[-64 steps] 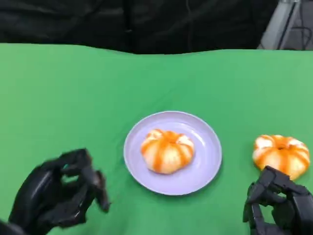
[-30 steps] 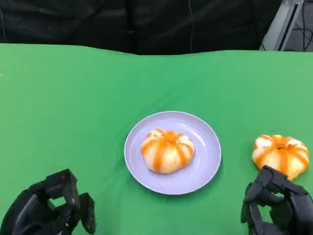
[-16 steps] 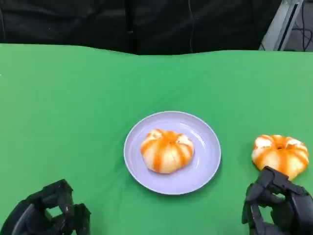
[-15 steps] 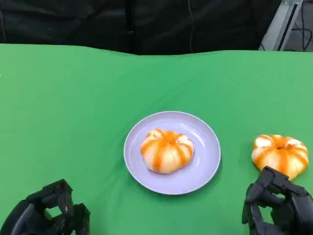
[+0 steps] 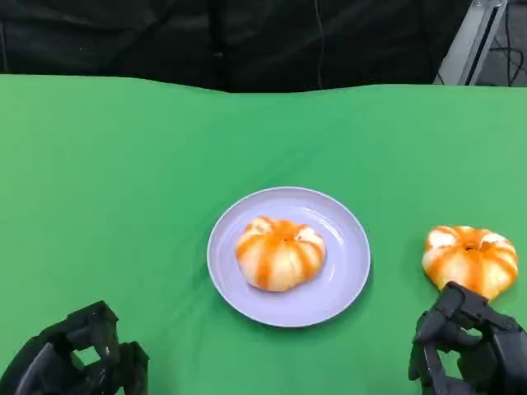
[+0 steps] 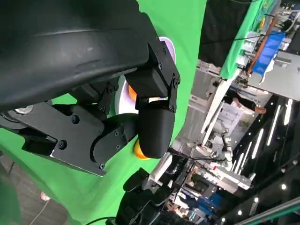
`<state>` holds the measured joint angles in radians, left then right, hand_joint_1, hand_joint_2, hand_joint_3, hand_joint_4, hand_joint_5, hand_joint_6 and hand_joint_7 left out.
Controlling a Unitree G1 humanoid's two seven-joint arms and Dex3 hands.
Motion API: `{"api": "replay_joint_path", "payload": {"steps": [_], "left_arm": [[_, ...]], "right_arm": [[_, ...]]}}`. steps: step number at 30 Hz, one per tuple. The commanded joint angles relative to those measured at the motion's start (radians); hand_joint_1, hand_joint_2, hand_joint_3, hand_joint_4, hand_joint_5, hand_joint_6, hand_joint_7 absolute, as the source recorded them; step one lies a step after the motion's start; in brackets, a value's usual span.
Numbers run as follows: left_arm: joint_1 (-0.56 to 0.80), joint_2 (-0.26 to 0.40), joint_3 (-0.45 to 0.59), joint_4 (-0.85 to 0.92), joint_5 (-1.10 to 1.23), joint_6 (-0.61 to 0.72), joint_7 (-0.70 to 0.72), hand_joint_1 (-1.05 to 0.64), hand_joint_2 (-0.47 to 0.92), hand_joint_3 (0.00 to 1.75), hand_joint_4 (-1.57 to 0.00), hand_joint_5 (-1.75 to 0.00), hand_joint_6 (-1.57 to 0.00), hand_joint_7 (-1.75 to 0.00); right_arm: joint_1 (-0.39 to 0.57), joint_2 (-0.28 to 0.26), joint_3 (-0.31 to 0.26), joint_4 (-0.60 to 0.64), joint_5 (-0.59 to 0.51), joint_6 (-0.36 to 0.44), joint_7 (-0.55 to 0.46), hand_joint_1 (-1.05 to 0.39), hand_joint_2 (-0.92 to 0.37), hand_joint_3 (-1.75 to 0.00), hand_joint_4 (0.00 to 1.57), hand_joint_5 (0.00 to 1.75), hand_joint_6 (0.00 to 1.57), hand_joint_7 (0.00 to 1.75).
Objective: Grasp the bread from the table and place it into the plate.
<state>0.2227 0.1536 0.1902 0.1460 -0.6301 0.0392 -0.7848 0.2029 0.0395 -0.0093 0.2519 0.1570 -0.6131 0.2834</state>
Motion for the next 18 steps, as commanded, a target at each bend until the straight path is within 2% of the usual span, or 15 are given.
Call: {"api": "replay_joint_path", "payload": {"steps": [1,18], "left_arm": [[0.010,0.009,0.004,-0.022,0.009,0.007,-0.005,-0.16,0.65,0.97,-0.86,-1.75,-0.86,-1.54],[0.002,-0.001,0.009,0.004,0.029,-0.008,-0.019,-0.14,0.69,0.92,-0.85,-1.75,-0.86,-1.51]], "right_arm": [[0.015,-0.011,-0.005,-0.018,0.018,-0.002,0.007,-0.14,-0.47,-1.34,0.84,1.75,0.77,1.56],[0.023,-0.013,-0.003,-0.021,0.012,-0.007,0.013,-0.15,-0.49,-1.31,0.83,1.75,0.75,1.59]]}}
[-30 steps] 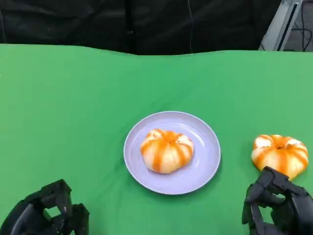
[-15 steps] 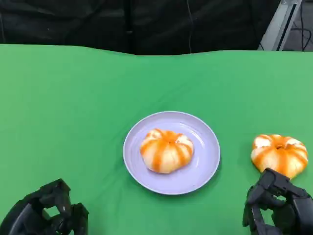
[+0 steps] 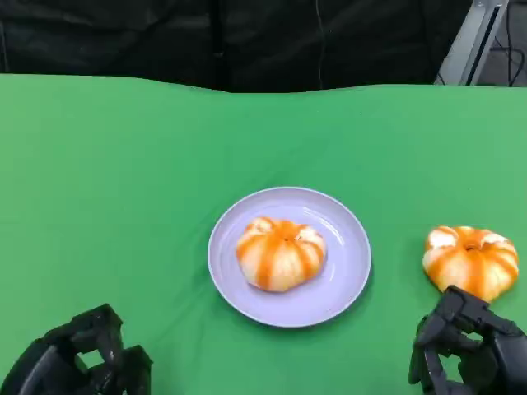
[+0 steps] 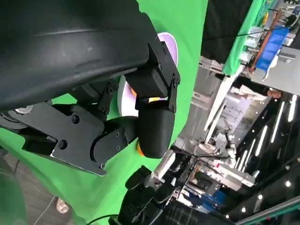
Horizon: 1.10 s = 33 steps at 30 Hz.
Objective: Grasp the bread from the table and place it into the plate.
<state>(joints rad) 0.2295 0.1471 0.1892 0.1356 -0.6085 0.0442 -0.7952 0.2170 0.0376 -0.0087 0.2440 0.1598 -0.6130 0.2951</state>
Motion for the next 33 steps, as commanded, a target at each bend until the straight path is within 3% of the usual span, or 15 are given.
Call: {"api": "replay_joint_path", "payload": {"steps": [1,33], "left_arm": [[-0.008,0.006,0.011,0.020,0.010,-0.017,-0.012,-0.15,0.69,0.92,-0.84,-1.75,-0.86,-1.50],[-0.006,0.004,0.003,0.008,0.030,0.006,-0.003,-0.14,0.64,0.99,-0.83,-1.75,-0.85,-1.49]], "right_arm": [[0.009,-0.011,-0.003,-0.012,0.010,-0.008,0.002,-0.15,-0.49,-1.31,0.83,1.75,0.75,1.59],[0.032,-0.009,0.008,-0.046,0.005,0.002,-0.008,-0.15,-0.51,-1.29,0.83,1.75,0.75,1.58]]}}
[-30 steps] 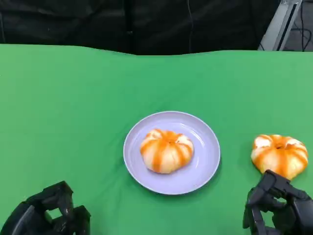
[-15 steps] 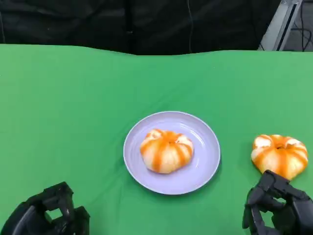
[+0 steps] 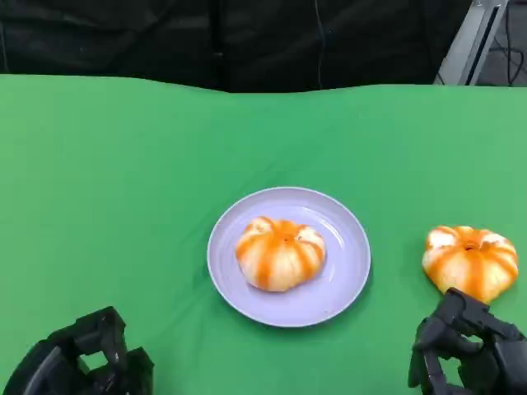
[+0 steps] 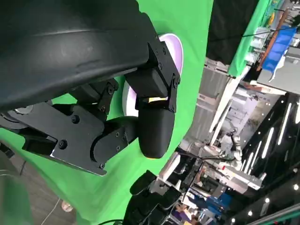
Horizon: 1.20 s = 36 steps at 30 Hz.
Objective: Grasp the bread from the table and place it into the plate.
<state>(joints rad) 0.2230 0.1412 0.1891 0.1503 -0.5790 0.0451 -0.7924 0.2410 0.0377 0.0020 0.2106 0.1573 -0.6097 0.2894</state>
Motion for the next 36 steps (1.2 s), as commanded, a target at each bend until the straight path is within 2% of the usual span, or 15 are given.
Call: {"api": "replay_joint_path", "payload": {"steps": [1,36], "left_arm": [[0.001,0.010,0.002,-0.008,0.001,0.007,-0.002,-0.14,0.64,0.99,-0.83,-1.75,-0.86,-1.49],[0.003,0.009,0.002,-0.018,0.008,0.020,0.008,-0.16,0.64,0.96,-0.84,-1.75,-0.87,-1.47]], "right_arm": [[0.008,-0.010,-0.003,-0.010,0.006,-0.003,-0.002,-0.14,-0.51,-1.29,0.83,1.75,0.75,1.58],[0.006,-0.013,-0.001,-0.006,0.006,-0.009,-0.001,-0.15,-0.52,-1.27,0.83,1.75,0.75,1.57]]}}
